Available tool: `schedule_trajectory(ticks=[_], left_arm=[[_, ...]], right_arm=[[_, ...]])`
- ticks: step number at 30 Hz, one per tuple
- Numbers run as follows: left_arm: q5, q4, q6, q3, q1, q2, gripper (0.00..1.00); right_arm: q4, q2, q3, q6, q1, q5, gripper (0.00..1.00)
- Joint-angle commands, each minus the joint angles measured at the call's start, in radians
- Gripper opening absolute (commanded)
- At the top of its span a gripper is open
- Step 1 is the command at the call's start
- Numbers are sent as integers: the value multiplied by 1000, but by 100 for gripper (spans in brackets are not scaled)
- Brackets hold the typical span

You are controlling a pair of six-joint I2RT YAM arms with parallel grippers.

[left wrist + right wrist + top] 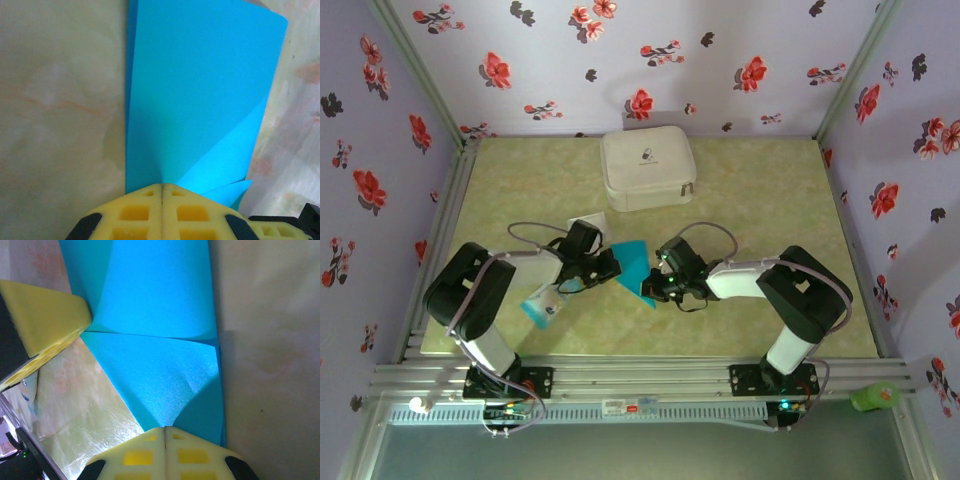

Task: Fold a paper plane with a square sheet of paper (pick it up from the middle)
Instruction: Third fold the triangle at the center of the table.

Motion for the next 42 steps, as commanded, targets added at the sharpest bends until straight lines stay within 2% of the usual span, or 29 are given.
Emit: schedule_trajectory(ticks=[1, 8, 13, 19, 28, 35, 42], left_arm=[[-83, -48, 47, -19, 22, -33, 7], [-99, 24, 39, -43, -2, -134, 15], [-100, 45, 35, -27, -74, -154, 15], [-82, 119, -18, -56, -142, -86, 11], [-106, 176, -35, -135, -106, -23, 9], [-151, 56, -11, -134, -60, -71, 8], [-157, 95, 59, -157, -34, -102, 10]], right_arm=[[-153, 18, -40, -31, -6, 29, 0], [-154, 17, -36, -26, -6, 32, 0], [-159, 18, -32, -23, -6, 36, 0], [-164, 20, -30, -23, -6, 42, 0], [-163, 26, -28, -22, -6, 41, 0], [-163, 24, -33, -22, -6, 41, 0], [-153, 23, -41, -17, -6, 42, 0]])
